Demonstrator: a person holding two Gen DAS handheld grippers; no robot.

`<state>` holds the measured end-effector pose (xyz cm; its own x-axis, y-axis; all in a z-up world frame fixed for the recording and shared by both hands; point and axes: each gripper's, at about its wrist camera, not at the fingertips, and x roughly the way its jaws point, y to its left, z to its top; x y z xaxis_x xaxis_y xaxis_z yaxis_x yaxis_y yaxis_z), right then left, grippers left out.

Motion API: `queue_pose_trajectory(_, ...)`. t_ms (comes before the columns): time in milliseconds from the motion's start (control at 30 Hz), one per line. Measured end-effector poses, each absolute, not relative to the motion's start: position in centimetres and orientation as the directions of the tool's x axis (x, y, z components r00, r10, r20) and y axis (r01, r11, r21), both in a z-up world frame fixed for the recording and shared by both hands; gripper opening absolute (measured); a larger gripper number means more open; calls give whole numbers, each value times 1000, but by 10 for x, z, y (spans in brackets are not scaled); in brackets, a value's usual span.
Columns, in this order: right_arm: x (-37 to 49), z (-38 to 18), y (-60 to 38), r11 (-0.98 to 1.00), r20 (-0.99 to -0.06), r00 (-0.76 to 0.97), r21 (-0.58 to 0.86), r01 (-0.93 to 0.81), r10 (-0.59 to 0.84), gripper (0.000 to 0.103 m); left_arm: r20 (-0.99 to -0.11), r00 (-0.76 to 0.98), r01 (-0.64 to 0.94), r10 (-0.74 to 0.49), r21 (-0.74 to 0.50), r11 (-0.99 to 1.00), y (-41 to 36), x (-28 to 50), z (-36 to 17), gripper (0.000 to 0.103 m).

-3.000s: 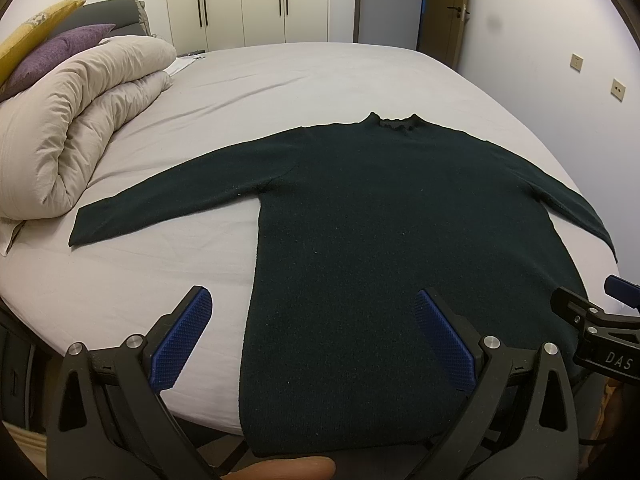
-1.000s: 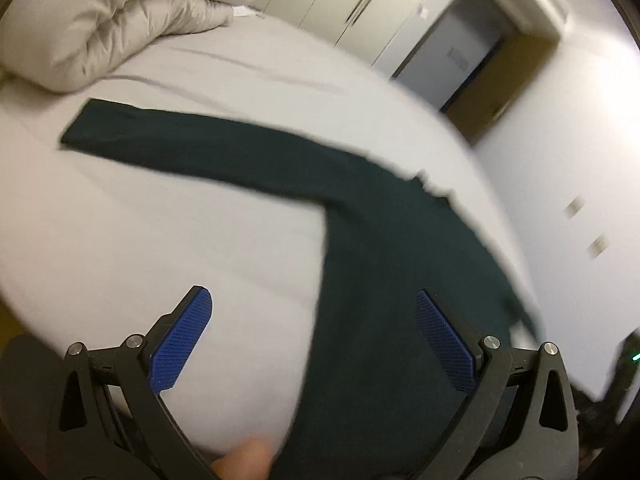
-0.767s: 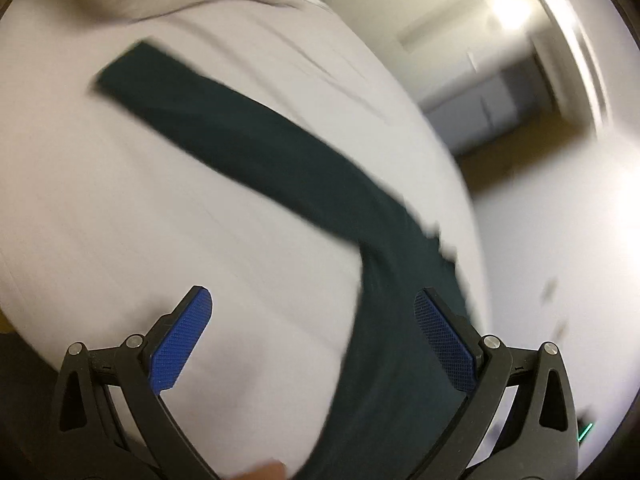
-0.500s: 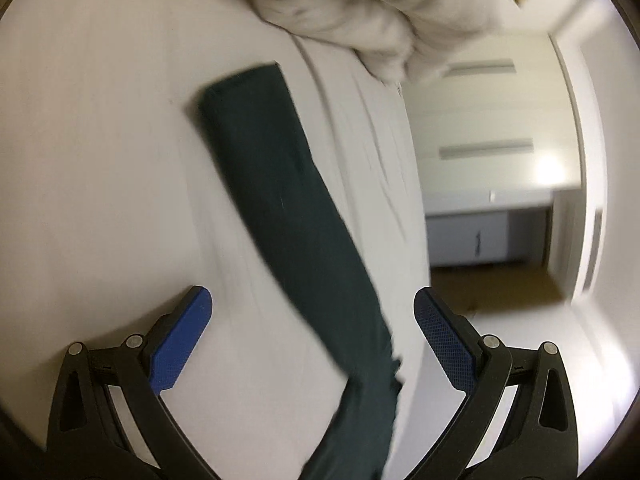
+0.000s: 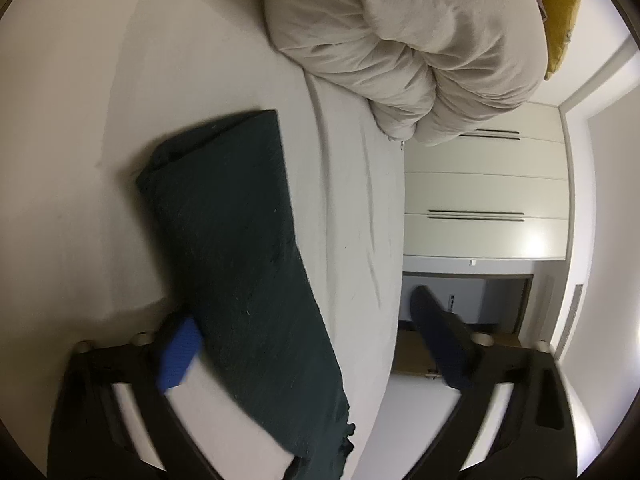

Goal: Fold small clothes

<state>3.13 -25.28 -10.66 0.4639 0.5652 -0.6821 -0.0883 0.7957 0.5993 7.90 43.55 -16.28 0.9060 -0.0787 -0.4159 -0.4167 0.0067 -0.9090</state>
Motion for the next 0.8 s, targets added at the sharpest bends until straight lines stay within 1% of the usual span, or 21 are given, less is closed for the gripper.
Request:
queue_pose_trajectory(33,32,-107,-253,795,-680,467,600,-89,565,84,-412,907,-413,-88,-911,13,437,81,-164,59)
queue_pose_trajectory(67,33,-108,-254,796,-679,470,599,-90,564,84,-416,904,-417,-101,-909,9,437,82,-166,44)
queue_pose_trajectory(100,34,-109,-255,795,-677,474,600,-88,563,84,-427,898,-429,-105,-903,5,438,84,-169,35)
queue_pose_trajectory(133,34,-109,-257,794,-676,476,602,-84,563,84,-444,890,-445,-107,-895,10,438,85,-171,28)
queue_pose_trajectory(167,35,-111,-260,792,-674,479,605,-80,563,83,-454,885,-454,-105,-891,29,436,88,-171,25)
queue_pose_trajectory(200,36,-112,-262,792,-673,482,606,-76,561,82,-473,875,-468,-103,-881,73,433,94,-167,22)
queue_pose_trajectory(233,37,-115,-266,794,-675,485,605,-69,556,81,-488,867,-475,-103,-871,125,429,100,-160,16)
queue_pose_trajectory(267,39,-117,-268,795,-677,487,604,-63,553,80,-504,857,-477,-107,-855,203,420,112,-148,12)
queue_pose_trajectory(333,42,-123,-277,796,-683,489,605,-40,543,79,-524,843,-451,-117,-809,376,391,141,-116,12)
queue_pose_trajectory(367,45,-126,-283,795,-685,492,606,-24,537,79,-532,837,-429,-124,-781,455,375,155,-102,10)
queue_pose_trajectory(433,50,-132,-294,791,-686,499,612,2,530,79,-558,816,-342,-150,-676,652,324,191,-70,9)
queue_pose_trajectory(467,52,-134,-300,788,-685,504,615,13,526,79,-576,804,-281,-146,-585,761,288,207,-54,9)
queue_pose_trajectory(500,56,-137,-306,786,-685,510,617,26,520,79,-600,791,-217,-121,-459,861,250,220,-44,9)
queue_pose_trajectory(533,60,-140,-312,784,-685,515,619,40,515,79,-623,778,-135,-74,-282,950,205,230,-39,9)
queue_pose_trajectory(567,65,-143,-318,780,-685,518,624,52,513,79,-632,774,-48,-19,-89,995,159,233,-43,9)
queue_pose_trajectory(633,77,-150,-328,772,-686,515,632,70,514,79,-626,778,99,50,201,975,91,225,-69,9)
queue_pose_trajectory(667,84,-154,-332,768,-686,511,635,75,517,79,-617,783,146,75,300,943,68,216,-86,9)
queue_pose_trajectory(700,93,-157,-335,764,-685,506,641,74,525,79,-611,787,177,92,366,914,54,208,-100,9)
queue_pose_trajectory(733,100,-160,-336,759,-682,498,647,70,535,79,-613,783,202,100,405,892,45,203,-113,9)
queue_pose_trajectory(800,122,-170,-335,739,-678,462,670,67,572,79,-630,770,232,98,420,878,40,198,-128,9)
